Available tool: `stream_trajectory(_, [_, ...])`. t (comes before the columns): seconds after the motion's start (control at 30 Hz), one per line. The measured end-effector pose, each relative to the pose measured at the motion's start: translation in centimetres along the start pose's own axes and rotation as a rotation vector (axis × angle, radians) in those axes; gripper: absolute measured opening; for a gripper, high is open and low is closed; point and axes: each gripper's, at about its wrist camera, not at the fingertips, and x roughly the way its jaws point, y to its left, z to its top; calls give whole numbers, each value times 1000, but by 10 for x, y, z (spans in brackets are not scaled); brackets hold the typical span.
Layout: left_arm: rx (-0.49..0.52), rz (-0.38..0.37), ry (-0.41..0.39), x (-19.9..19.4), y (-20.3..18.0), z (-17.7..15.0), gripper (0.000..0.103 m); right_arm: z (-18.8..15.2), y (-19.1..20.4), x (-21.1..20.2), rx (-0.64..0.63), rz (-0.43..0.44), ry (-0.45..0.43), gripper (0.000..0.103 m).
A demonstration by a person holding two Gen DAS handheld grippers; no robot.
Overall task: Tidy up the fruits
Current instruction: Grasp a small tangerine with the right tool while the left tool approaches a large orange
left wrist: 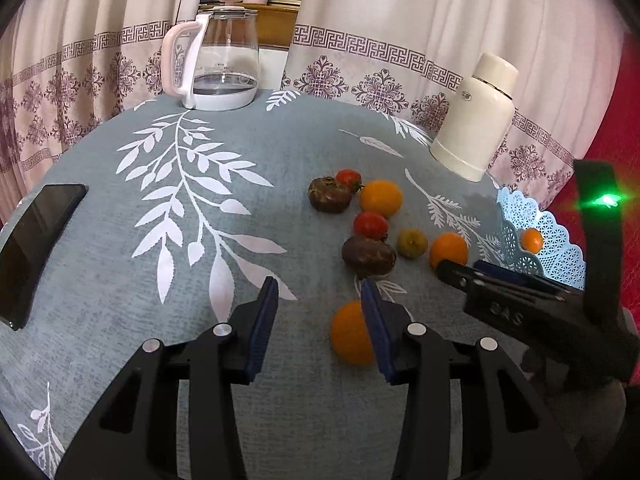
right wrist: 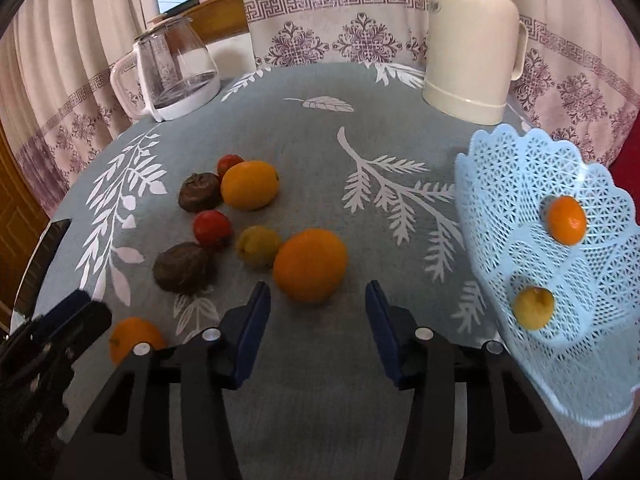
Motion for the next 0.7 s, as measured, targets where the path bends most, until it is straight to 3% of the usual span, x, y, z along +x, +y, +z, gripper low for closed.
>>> stream_trajectory(0.27, [-10,-7,21,4,2,-1,48,12,7,18,-23,6,42,48])
stream_trajectory(0.33, [-8,-11,27,6,2,-1,60,12,7,19,-27,2,45,47])
stream_trajectory(0.37, [-5,-12,30,6,1,-1,61,12,8,19,-31,-2,43,45])
stream_trajectory(0.43, [0,-13,34,7,0,-1,62,11,7,20,-29,-9,38,41])
stream_trajectory(0.7, [14,-20,49,10,-2,-2,64,5,4,8,-12,1,8,41])
